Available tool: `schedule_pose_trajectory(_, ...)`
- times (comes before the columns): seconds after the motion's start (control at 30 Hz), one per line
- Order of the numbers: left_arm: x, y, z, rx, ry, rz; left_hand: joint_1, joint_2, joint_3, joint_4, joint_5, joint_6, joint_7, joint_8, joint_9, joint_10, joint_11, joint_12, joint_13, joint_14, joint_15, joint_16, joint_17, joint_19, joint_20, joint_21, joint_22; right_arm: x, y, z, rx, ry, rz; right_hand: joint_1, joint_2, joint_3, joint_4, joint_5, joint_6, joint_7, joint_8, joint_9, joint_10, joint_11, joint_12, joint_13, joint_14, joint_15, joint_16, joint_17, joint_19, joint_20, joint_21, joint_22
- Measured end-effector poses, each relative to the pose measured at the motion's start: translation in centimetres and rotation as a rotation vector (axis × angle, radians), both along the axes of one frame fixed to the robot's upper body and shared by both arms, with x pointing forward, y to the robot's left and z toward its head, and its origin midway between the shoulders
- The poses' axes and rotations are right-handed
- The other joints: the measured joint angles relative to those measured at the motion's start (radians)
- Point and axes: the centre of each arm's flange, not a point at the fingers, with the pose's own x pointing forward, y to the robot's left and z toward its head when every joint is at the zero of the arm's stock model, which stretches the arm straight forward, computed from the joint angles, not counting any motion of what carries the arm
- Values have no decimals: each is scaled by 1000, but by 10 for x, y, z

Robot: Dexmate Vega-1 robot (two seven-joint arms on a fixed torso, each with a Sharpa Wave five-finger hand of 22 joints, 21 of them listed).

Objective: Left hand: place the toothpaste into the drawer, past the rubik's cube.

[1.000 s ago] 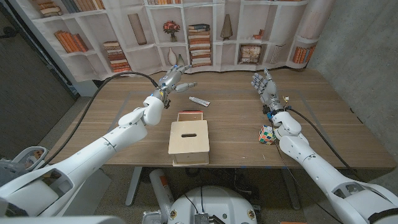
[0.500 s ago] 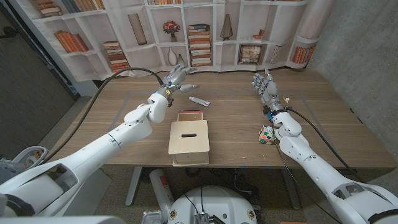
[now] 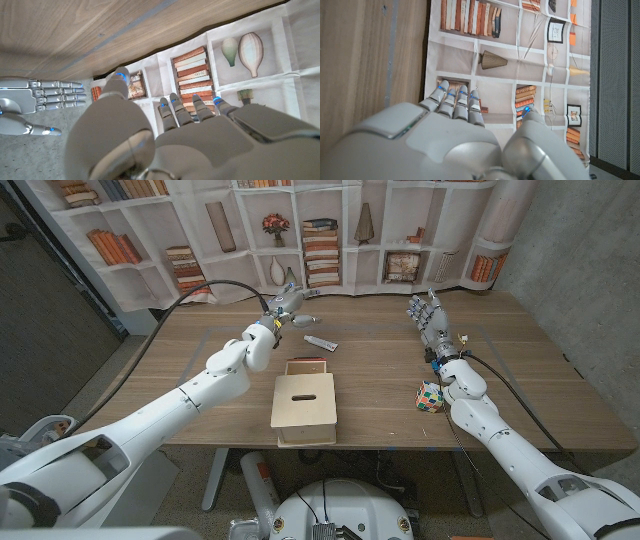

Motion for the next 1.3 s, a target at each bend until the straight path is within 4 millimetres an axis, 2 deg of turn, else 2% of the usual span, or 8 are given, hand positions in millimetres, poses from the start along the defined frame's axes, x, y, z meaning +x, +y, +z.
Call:
schedule_pose_trajectory(0.4, 9, -4, 1, 27, 65, 48, 22, -3, -4, 4, 0, 4, -4, 0, 0, 3, 0, -5, 0, 0, 0, 0, -2, 7, 0, 4, 0, 0, -1, 3, -4, -3, -6, -8, 8, 0, 0, 0, 0, 0, 0, 0, 0, 0, 0, 0, 0, 0, 0, 0, 0, 0, -7, 0)
schedule_pose_trajectory(0.63, 12, -11, 3, 39, 72, 46, 42, 0, -9, 9, 0, -7, -1, -12, 0, 3, 0, -13, 0, 0, 0, 0, -2, 7, 0, 4, 0, 2, -1, 2, -7, 7, -13, -8, 8, -4, -4, 0, 5, 5, 0, 0, 0, 0, 0, 0, 0, 0, 0, 0, 0, 0, -13, 0)
schedule_pose_trajectory(1.3, 22, -19, -6, 95, 132, 99, 63, 5, -12, 13, 0, -10, 2, -15, 5, 3, 0, -13, 0, 0, 0, 0, -2, 7, 0, 4, 0, 0, 0, 4, -12, 20, -16, -4, 12, 0, -8, 0, 5, 5, 0, 0, 0, 0, 0, 0, 0, 0, 0, 0, 5, 5, -20, 0)
